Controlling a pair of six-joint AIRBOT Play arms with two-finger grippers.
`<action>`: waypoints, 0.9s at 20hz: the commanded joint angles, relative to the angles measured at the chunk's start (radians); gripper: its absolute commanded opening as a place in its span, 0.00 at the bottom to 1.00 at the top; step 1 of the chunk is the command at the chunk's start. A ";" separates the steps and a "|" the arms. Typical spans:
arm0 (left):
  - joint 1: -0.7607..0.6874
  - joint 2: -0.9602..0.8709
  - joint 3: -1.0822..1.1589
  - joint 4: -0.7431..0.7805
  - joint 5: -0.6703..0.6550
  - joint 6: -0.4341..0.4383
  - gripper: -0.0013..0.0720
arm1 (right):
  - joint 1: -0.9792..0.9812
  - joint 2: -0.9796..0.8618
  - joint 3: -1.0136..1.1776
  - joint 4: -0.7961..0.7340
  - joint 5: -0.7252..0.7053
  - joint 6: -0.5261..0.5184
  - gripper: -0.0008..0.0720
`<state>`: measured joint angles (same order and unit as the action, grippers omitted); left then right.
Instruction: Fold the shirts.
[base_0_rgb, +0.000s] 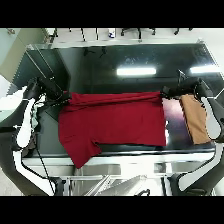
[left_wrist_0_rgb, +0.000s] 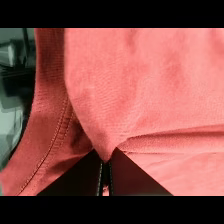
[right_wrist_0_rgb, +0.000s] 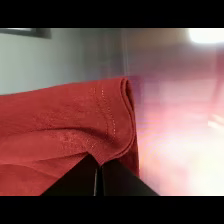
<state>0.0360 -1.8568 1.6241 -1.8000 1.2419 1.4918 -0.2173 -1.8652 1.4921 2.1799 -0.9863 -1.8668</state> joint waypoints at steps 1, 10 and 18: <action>0.000 -0.001 0.007 -0.010 0.006 -0.001 0.04 | 0.005 0.002 0.002 -0.006 -0.035 0.009 0.19; 0.010 0.089 0.272 0.000 0.404 -0.012 0.98 | -0.130 0.237 0.003 -0.027 -0.381 0.034 0.52; 0.073 0.648 -0.613 -0.010 0.329 -0.011 0.98 | -0.343 0.526 -0.592 -0.047 -0.326 -0.100 0.53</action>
<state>0.0841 -1.4002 1.3430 -1.8023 1.6176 1.4807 -0.4938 -1.4273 1.1061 2.1288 -1.3746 -1.9118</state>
